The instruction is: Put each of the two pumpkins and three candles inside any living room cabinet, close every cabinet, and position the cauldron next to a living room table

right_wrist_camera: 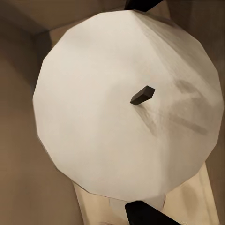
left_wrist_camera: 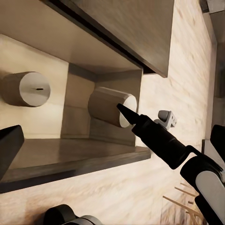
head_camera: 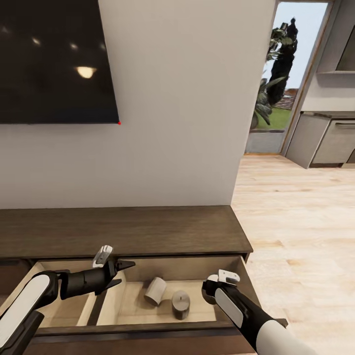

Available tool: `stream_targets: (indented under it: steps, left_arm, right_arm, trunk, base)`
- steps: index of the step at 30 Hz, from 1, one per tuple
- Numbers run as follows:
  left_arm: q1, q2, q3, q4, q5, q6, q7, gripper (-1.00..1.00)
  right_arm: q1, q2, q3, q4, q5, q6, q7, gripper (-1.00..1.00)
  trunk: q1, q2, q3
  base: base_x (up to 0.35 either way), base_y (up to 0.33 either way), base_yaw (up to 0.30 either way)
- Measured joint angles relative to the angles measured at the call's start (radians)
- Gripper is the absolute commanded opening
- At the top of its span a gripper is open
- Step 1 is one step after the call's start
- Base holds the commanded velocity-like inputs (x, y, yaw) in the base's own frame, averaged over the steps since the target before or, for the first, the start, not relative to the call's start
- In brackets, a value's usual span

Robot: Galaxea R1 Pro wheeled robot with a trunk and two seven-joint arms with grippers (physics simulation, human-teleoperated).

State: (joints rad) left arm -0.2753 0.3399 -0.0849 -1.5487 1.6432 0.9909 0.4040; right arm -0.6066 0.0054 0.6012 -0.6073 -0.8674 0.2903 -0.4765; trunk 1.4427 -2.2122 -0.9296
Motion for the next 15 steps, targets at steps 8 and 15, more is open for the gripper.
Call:
stream_targets:
  steps: [8,15]
  left_arm:
    - [0.0,0.0,0.001,0.0,0.001,0.0,0.0,1.0]
    - [0.0,0.0,0.001,0.0,0.001,0.0,0.0,1.0]
  right_arm:
    - [0.0,0.0,0.0,0.0,-0.001,0.0,0.001,-1.0]
    - [0.0,0.0,0.0,0.0,-0.001,0.0,0.001,-1.0]
  trunk:
    - [0.004,-0.007,-0.003]
    - [0.023,-0.042,-0.019]
  base:
    - [0.003,0.002,0.01]
    - [0.0,0.0,0.0]
